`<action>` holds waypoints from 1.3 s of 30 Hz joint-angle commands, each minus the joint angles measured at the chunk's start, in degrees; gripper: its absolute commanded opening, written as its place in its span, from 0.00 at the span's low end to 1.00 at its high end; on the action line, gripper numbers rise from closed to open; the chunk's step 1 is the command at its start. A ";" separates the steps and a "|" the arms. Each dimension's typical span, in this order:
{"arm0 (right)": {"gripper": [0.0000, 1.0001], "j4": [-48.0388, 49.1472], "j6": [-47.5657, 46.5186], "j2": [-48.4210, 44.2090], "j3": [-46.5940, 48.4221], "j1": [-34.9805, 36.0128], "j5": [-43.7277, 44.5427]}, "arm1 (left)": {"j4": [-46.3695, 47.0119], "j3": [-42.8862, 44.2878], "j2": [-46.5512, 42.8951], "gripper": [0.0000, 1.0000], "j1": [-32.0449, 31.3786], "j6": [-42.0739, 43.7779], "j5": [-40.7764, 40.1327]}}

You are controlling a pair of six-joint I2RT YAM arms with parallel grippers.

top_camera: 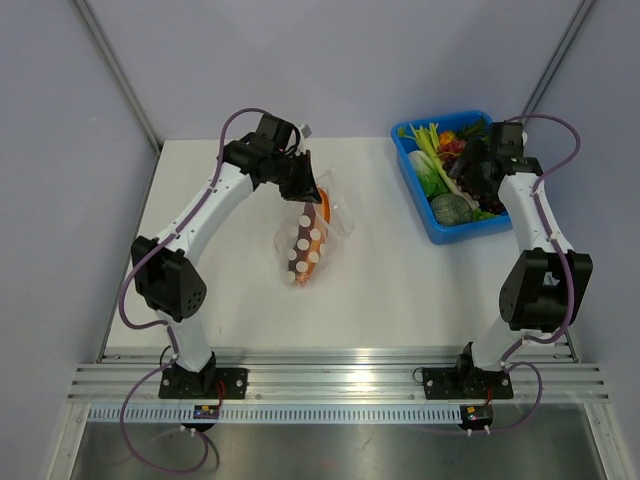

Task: Place the food in the zip-top bag and seal the zipper
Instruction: Pick up the fake vegetable from the bin.

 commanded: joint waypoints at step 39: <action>0.83 2.26 -12.48 10.45 15.37 6.49 0.93 | 3.82 -3.25 -4.97 0.00 -0.61 1.84 1.16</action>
